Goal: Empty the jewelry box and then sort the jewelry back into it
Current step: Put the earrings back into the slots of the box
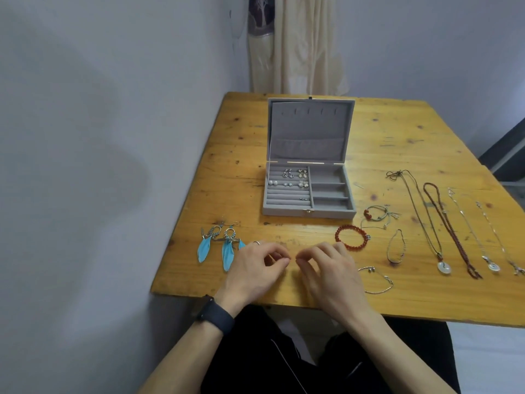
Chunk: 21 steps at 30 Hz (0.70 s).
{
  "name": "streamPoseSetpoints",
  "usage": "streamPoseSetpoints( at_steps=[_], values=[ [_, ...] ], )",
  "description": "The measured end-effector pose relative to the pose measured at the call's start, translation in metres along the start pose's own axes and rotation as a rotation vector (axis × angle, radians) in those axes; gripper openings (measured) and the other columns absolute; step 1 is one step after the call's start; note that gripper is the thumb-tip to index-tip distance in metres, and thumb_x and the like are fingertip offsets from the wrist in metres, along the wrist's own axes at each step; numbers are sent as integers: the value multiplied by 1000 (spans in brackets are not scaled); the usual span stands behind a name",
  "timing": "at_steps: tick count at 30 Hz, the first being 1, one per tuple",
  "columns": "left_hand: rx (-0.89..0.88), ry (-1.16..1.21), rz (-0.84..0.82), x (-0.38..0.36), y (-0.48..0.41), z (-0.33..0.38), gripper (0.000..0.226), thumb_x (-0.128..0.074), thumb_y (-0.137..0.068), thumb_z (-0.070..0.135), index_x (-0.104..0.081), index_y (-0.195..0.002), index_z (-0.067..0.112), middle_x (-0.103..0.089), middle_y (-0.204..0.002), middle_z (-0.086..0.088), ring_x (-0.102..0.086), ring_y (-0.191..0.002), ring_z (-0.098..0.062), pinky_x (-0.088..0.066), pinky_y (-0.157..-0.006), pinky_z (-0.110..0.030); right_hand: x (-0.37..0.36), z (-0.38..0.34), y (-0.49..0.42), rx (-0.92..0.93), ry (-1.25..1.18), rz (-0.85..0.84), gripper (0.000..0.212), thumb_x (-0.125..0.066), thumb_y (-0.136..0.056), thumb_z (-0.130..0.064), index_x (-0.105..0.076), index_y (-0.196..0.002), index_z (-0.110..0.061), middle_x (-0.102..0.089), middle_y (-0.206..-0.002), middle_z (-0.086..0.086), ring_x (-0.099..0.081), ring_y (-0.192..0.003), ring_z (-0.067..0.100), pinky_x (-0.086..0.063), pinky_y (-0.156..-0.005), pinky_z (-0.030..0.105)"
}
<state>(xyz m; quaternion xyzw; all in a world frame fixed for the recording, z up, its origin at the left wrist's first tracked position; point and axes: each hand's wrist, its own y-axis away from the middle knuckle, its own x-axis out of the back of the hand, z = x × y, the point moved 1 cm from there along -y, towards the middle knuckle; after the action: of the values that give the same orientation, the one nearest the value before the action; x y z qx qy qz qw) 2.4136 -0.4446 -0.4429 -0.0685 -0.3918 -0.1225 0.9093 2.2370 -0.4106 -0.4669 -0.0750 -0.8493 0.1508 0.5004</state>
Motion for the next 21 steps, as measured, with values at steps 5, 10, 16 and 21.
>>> streamPoseSetpoints(
  at_steps=[5, 10, 16, 21],
  values=[
    [28, 89, 48, 17, -22, 6, 5, -68, -90, 30, -72, -87, 30, -69, -83, 16, -62, -83, 1, -49, -72, -15, 18, 15, -31, -59, -167, 33, 3, -69, -91, -31, -70, -93, -30, -64, -93, -16, -47, -87, 9, -41, -75, 26],
    [31, 109, 115, 31, -64, 9, 4, -69, -90, 27, -72, -89, 27, -67, -87, 13, -60, -80, 0, -46, -66, -11, 23, 28, -84, -73, -107, 32, 8, -65, -93, -34, -71, -98, -31, -67, -97, -11, -46, -94, 12, -38, -76, 29],
    [146, 150, 144, 28, -105, -8, 5, -71, -87, 31, -74, -86, 34, -63, -94, 8, -60, -89, -7, -50, -78, -27, 10, 27, -128, -110, 10, -60, 15, -60, -95, -44, -72, -97, -34, -62, -108, -7, -42, -104, 17, -41, -84, 33],
    [192, 168, 151, 20, -112, -16, 6, -71, -89, 28, -75, -91, 32, -56, -92, 13, -59, -92, -8, -48, -84, -27, 2, 21, -141, -99, 58, -146, 19, -56, -96, -47, -71, -102, -36, -58, -118, -8, -38, -114, 18, -38, -86, 35]
  ],
)
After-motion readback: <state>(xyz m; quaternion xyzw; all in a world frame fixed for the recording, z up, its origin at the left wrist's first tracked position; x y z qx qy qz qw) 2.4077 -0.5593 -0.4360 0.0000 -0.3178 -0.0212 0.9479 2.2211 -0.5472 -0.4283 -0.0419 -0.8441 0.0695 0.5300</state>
